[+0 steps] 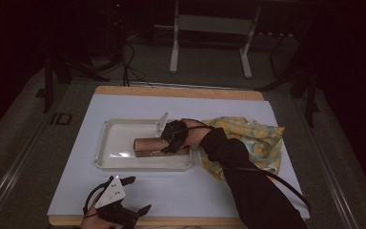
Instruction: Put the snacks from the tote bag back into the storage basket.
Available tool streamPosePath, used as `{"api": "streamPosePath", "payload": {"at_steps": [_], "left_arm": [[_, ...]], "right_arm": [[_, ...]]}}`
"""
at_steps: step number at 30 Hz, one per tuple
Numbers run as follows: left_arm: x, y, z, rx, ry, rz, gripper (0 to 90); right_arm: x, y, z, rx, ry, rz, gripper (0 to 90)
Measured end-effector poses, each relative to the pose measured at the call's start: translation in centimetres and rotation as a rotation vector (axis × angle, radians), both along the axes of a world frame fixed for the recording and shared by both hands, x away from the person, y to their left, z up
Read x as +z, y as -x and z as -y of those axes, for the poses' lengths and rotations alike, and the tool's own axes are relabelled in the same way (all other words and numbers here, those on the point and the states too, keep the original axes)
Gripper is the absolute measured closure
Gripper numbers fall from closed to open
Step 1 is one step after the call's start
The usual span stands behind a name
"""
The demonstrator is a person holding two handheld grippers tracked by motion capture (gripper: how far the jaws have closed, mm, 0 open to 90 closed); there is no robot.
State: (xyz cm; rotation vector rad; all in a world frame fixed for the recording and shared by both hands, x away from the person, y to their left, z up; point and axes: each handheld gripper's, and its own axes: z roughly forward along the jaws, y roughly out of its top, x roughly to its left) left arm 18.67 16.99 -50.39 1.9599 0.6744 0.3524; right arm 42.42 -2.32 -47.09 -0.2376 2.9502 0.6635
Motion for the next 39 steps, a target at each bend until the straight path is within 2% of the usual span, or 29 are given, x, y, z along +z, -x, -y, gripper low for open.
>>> {"api": "streamPosePath", "payload": {"at_steps": [6,10,12,18,24,35,39], "left_arm": [[0.0,0.0,0.0,-0.002,-0.001,0.000,0.0],[0.0,0.0,0.0,-0.003,-0.001,-0.002,0.0],[0.0,0.0,0.1,-0.003,0.000,-0.003,0.0],[0.0,0.0,0.1,-0.003,-0.005,-0.003,0.0],[0.0,-0.1,0.1,-0.002,-0.008,-0.003,0.0],[-0.1,-0.1,0.1,0.002,-0.007,-0.005,0.0],[-0.1,-0.2,0.1,0.004,-0.006,-0.006,0.0]], "right_arm": [[0.1,0.1,-0.1,-0.007,0.013,-0.001,40.9],[0.2,0.3,-0.1,-0.002,0.007,-0.016,37.9],[0.4,0.3,-0.1,-0.006,0.001,-0.008,37.2],[1.7,0.2,0.5,-0.025,-0.031,0.005,34.8],[3.0,0.4,1.3,-0.042,-0.038,0.018,34.7],[5.3,0.5,2.7,-0.131,-0.060,0.032,19.2],[6.0,0.4,3.6,-0.178,-0.082,0.015,14.9]]}}
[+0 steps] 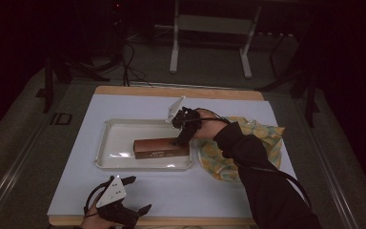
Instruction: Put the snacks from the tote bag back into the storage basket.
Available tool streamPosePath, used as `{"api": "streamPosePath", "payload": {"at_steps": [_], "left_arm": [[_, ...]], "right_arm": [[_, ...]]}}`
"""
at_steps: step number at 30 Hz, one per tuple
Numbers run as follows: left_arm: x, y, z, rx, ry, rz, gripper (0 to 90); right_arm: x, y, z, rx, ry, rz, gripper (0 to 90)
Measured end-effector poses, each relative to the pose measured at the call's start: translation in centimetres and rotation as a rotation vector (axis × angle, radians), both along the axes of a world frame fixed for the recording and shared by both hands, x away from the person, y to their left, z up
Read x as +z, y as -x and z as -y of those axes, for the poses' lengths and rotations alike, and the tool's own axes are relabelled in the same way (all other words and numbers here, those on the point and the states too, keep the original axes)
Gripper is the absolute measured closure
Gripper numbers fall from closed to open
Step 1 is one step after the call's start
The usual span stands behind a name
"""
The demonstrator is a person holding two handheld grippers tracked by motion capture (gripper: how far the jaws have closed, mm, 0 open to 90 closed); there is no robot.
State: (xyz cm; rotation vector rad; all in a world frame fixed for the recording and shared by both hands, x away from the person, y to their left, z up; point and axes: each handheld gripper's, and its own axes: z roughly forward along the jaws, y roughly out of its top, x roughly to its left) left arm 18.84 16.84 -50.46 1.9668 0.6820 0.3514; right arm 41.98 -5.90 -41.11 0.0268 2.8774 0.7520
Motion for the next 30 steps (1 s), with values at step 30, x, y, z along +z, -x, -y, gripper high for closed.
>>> {"api": "streamPosePath", "payload": {"at_steps": [30], "left_arm": [[0.0,-0.2,0.1,-0.002,-0.003,-0.008,0.0]], "right_arm": [[1.7,1.6,10.2,-0.392,-0.216,0.093,13.0]]}}
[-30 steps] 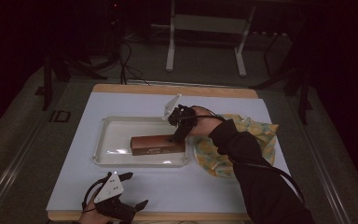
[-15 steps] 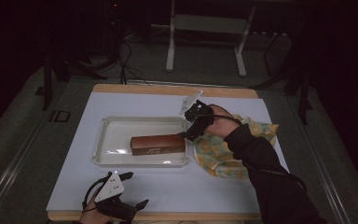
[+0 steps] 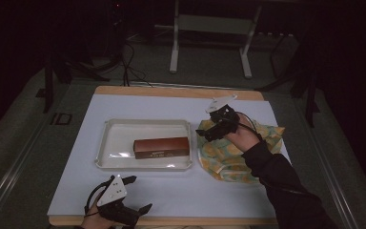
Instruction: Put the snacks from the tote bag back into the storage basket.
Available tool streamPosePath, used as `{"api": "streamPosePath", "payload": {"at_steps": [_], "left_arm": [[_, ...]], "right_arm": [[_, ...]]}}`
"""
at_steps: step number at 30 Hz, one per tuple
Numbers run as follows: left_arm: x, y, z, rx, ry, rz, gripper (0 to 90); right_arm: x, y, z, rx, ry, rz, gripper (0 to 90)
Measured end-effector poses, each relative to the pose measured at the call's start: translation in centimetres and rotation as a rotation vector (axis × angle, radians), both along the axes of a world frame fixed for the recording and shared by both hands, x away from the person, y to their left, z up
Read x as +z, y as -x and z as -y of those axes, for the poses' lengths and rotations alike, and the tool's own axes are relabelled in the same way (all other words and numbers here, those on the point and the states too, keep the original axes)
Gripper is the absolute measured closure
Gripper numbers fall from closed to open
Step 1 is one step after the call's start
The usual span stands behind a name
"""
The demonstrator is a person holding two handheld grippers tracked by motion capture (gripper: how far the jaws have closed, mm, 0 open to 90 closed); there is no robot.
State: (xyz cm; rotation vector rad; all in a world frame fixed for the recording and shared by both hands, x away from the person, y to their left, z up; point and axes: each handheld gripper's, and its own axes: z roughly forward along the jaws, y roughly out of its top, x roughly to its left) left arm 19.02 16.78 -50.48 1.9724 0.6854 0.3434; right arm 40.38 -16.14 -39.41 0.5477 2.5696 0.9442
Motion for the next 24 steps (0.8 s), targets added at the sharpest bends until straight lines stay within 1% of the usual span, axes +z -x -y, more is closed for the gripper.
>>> {"api": "streamPosePath", "payload": {"at_steps": [2,3,6,10,12,15,18,21,23,24], "left_arm": [[0.0,0.0,0.0,0.001,0.003,0.000,0.0],[0.0,0.0,0.0,0.000,0.001,0.000,0.0],[0.0,0.0,0.0,0.000,-0.001,0.001,0.0],[0.0,0.0,0.1,-0.001,0.002,0.000,0.0],[0.0,0.0,0.1,-0.001,0.000,0.001,0.0],[0.0,0.0,0.1,-0.001,0.001,0.001,0.0],[0.0,0.0,0.1,-0.005,0.005,0.000,0.0],[0.0,0.0,0.1,-0.007,0.002,0.001,0.0],[0.0,0.0,0.2,-0.007,-0.002,0.002,0.0],[0.0,0.0,0.1,-0.007,0.000,0.002,0.0]], "right_arm": [[-0.2,0.2,0.3,-0.008,-0.002,0.003,13.0],[-0.4,0.4,0.8,-0.023,-0.015,0.003,13.0],[-0.8,1.0,1.8,-0.054,-0.029,0.013,13.0],[-1.1,1.8,3.0,-0.103,-0.065,0.020,12.9],[-1.3,2.4,3.9,-0.129,-0.096,0.031,12.8],[-1.6,3.2,5.1,-0.168,-0.123,0.051,12.8],[-1.9,3.9,6.4,-0.206,-0.168,0.058,12.7],[-2.2,4.6,7.4,-0.240,-0.190,0.058,12.7],[-2.6,5.1,7.9,-0.262,-0.193,0.073,12.5],[-2.8,5.4,8.2,-0.269,-0.201,0.073,12.5]]}}
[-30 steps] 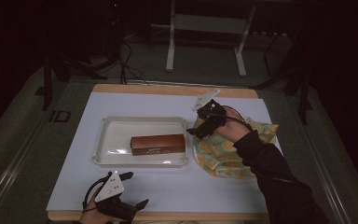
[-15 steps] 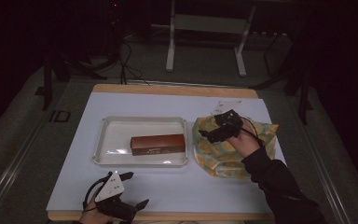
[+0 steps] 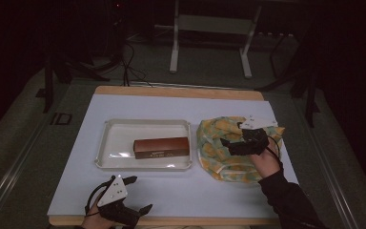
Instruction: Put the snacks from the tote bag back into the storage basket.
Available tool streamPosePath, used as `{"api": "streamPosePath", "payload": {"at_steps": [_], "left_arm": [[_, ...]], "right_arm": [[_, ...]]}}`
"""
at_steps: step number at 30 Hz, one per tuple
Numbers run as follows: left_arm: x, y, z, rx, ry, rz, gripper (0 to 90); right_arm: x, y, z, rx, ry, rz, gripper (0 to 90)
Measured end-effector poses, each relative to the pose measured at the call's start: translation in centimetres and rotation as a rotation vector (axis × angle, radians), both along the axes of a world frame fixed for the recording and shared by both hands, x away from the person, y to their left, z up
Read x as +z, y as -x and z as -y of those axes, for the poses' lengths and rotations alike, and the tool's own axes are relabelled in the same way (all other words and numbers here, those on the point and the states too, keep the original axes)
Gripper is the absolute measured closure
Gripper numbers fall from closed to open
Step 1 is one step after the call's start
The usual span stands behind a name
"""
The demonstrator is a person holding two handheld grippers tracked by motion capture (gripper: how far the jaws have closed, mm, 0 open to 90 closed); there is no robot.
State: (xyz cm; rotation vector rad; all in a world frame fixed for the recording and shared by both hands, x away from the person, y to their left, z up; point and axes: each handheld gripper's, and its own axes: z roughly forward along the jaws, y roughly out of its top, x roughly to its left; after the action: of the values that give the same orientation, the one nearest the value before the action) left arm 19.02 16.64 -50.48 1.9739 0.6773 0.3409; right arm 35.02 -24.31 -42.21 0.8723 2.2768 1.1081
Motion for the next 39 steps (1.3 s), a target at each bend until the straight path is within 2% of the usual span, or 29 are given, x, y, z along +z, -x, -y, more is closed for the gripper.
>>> {"api": "streamPosePath", "payload": {"at_steps": [4,8,12,17,30,33,37,39], "left_arm": [[0.0,0.0,0.0,0.001,-0.003,0.000,0.0],[0.0,0.0,0.0,0.001,-0.006,0.000,0.0],[0.0,0.0,0.0,0.001,-0.007,0.000,0.0],[0.0,0.0,0.1,0.000,-0.006,-0.003,0.0],[0.0,0.0,0.1,-0.004,-0.012,-0.003,0.0],[-0.1,0.0,0.1,-0.006,-0.012,-0.004,0.0],[0.0,0.0,0.2,-0.010,-0.013,-0.004,0.0],[0.0,0.0,0.2,-0.010,-0.013,-0.003,0.0]], "right_arm": [[-0.9,1.2,0.9,-0.037,-0.010,0.014,11.1],[-1.4,1.8,1.5,-0.049,-0.021,0.018,11.0],[-2.6,2.8,2.8,-0.110,-0.041,0.024,11.0],[-3.4,3.4,4.0,-0.164,-0.068,0.064,11.0],[-5.2,6.0,5.2,-0.168,-0.089,0.141,11.1],[-5.7,6.5,5.3,-0.155,-0.077,0.151,11.1],[-5.9,7.2,5.9,-0.174,-0.114,0.146,11.1],[-6.1,7.4,6.1,-0.190,-0.105,0.146,11.0]]}}
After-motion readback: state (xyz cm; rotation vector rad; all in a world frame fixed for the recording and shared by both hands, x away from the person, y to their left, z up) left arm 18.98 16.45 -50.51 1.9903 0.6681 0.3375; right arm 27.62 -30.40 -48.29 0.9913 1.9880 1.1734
